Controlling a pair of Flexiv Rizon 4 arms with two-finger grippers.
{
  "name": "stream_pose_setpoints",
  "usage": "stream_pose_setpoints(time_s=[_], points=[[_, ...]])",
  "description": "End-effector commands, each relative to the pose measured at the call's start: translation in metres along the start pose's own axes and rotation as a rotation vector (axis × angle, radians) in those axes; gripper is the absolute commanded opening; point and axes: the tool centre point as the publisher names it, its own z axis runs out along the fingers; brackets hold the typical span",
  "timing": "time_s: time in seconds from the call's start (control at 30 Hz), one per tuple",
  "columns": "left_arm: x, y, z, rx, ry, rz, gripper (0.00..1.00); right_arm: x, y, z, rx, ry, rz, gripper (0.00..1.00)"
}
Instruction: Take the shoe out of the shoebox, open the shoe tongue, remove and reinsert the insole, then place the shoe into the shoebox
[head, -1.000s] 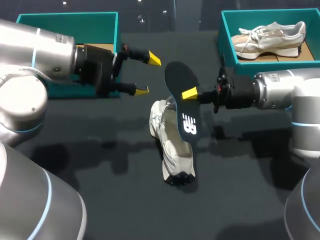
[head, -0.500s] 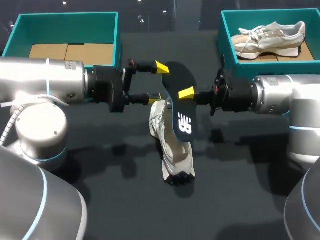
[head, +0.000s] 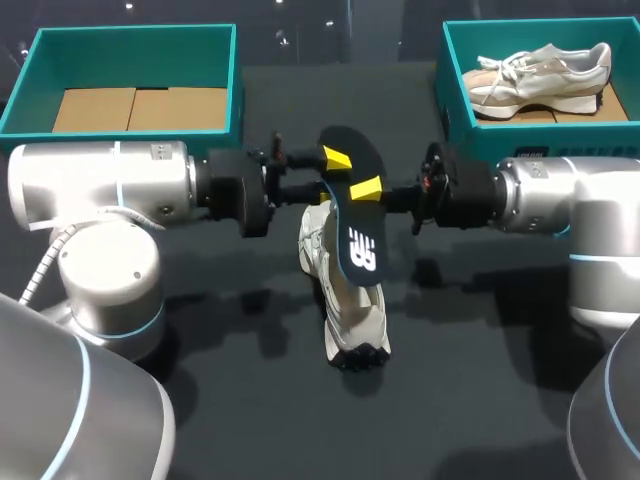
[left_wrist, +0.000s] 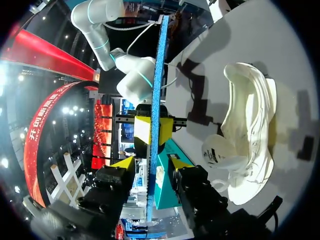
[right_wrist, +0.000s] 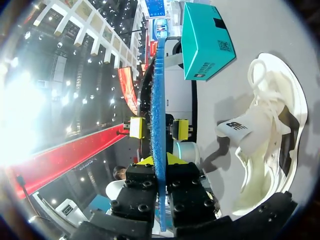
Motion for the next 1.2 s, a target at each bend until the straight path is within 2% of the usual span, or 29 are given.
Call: stream_pose_setpoints(time_s=[0.03, 0.23, 0.73, 0.8, 0.87, 1.07, 1.17, 1.2], points=[[0.002, 0.001, 0.006, -0.001, -0.002, 0.000, 0.38, -0.002, 0.004, 0.002, 0.008, 0.003, -0.002, 0.00], [0.004, 0.002, 0.008, -0.004, -0.003, -0.005, 0.29, -0.001, 0.004, 0.004, 0.018, -0.001, 0.001, 0.00], [0.006, 0.003, 0.016, -0.005, 0.006, 0.006, 0.24, -0.001, 0.002, 0.006, 0.026, -0.005, 0.012, 0.00], [0.006, 0.003, 0.017, -0.004, 0.006, 0.007, 0.21, -0.002, 0.002, 0.007, 0.024, -0.004, 0.013, 0.00], [0.007, 0.003, 0.017, -0.002, 0.005, 0.006, 0.13, -0.002, 0.002, 0.006, 0.023, -0.003, 0.015, 0.00], [0.007, 0.001, 0.019, 0.003, 0.004, 0.006, 0.10, -0.003, 0.002, 0.006, 0.017, 0.000, 0.017, 0.00], [0.007, 0.001, 0.019, 0.003, 0.002, 0.006, 0.00, -0.004, 0.003, 0.006, 0.016, 0.001, 0.018, 0.00], [0.007, 0.000, 0.019, 0.004, 0.001, 0.007, 0.00, -0.004, 0.003, 0.006, 0.016, 0.002, 0.018, 0.00]])
